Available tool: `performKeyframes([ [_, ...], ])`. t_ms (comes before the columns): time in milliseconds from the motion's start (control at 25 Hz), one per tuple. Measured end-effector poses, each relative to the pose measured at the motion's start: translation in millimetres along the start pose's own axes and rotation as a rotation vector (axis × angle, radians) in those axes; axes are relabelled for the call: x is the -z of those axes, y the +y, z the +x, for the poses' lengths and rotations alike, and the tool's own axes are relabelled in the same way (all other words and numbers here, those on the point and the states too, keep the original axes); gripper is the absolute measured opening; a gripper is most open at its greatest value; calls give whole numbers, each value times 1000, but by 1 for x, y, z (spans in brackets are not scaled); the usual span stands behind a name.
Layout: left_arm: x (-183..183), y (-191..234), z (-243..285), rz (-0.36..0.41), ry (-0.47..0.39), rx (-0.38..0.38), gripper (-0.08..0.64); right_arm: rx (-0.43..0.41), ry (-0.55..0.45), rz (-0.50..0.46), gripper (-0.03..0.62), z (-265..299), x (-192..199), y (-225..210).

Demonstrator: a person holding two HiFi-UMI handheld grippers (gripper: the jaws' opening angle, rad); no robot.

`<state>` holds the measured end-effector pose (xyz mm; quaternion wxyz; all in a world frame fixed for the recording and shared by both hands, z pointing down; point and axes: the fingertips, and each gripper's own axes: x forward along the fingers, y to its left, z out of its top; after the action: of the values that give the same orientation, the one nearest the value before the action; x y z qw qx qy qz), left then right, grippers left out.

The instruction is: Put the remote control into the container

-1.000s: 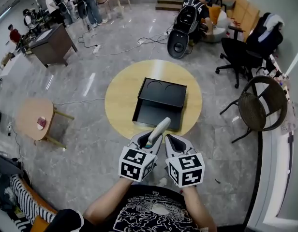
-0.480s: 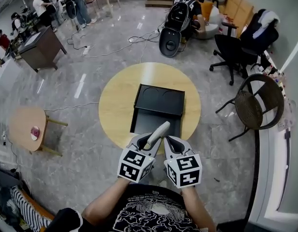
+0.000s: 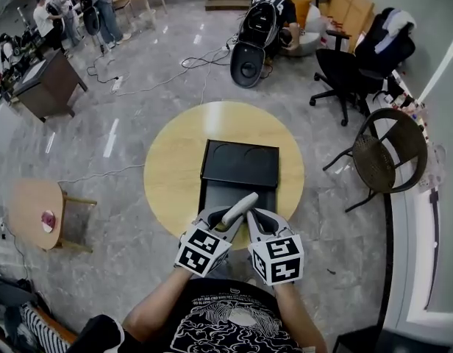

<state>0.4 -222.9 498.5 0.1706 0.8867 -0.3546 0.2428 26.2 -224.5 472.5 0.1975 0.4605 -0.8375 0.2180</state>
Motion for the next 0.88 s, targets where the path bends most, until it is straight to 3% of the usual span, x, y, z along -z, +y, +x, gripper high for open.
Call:
performKeyframes([
  [360,11,29,26,93,65,55,107,44,18,40,23,33,-5,-12],
  [880,32,45,58,166,166,143,107,106,23,71,23,55,-10,-30],
])
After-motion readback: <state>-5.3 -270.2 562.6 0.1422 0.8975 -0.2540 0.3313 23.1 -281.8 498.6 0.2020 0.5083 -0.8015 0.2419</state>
